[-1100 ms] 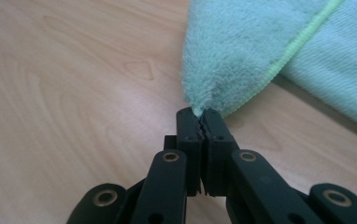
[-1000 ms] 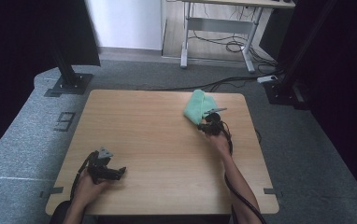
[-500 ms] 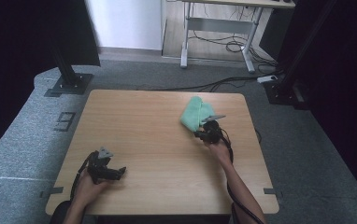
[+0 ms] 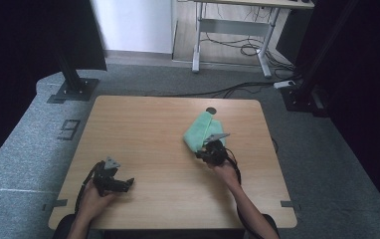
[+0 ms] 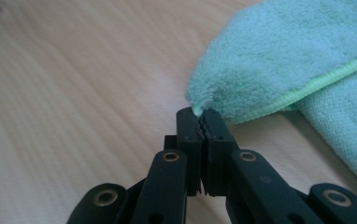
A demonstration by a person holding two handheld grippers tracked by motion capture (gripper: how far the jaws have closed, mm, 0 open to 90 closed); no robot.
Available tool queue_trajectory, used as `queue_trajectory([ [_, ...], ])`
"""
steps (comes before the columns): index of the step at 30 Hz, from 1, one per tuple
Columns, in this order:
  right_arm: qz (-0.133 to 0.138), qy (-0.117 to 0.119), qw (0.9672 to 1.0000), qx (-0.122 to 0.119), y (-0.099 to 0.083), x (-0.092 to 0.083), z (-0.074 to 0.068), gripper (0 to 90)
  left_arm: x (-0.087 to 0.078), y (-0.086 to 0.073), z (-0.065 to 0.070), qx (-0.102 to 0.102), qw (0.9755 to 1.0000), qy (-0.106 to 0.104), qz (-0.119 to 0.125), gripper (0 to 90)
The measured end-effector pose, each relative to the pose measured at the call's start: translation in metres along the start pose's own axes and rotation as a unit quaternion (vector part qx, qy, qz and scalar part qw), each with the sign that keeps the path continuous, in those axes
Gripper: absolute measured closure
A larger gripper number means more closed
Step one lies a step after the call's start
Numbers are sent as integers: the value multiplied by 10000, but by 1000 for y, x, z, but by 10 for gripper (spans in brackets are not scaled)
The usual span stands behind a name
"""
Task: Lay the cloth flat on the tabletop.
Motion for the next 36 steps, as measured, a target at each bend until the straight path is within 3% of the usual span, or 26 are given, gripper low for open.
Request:
queue_trajectory([
  [1,-13,75,10000,-47,0,1,-10,867,0,0,0,-1,10000,-2,-2,0],
  [4,4,138,9999,-95,0,3,-17,867,0,0,0,-1,10000,-1,-1,0],
  [5,-10,219,9997,-140,-1,5,-28,867,0,0,0,0,10000,2,-2,0],
  [7,-22,244,9996,-148,-2,6,-31,867,0,0,0,0,10000,-2,-2,0],
  [8,-53,333,9992,-203,-4,9,-41,867,0,0,0,0,10000,-2,-2,0],
  [11,-98,383,9990,-225,-6,12,-49,867,0,0,0,0,10000,0,0,0],
  [21,-287,771,9953,-514,-13,28,-97,866,0,0,0,2,10000,-2,-2,0],
  [36,-453,1186,9883,-841,-14,49,-144,865,0,0,0,5,10000,0,-2,0],
])
Point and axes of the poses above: each handheld gripper's, and its own axes: x roughly forward along the jaws, y roughly out of its top, z roughly to its right, the point moved 9 cm from there along x, roughly forward along the jaws, and after that the axes turned 3 degrees about y, right-handed, at the moved point
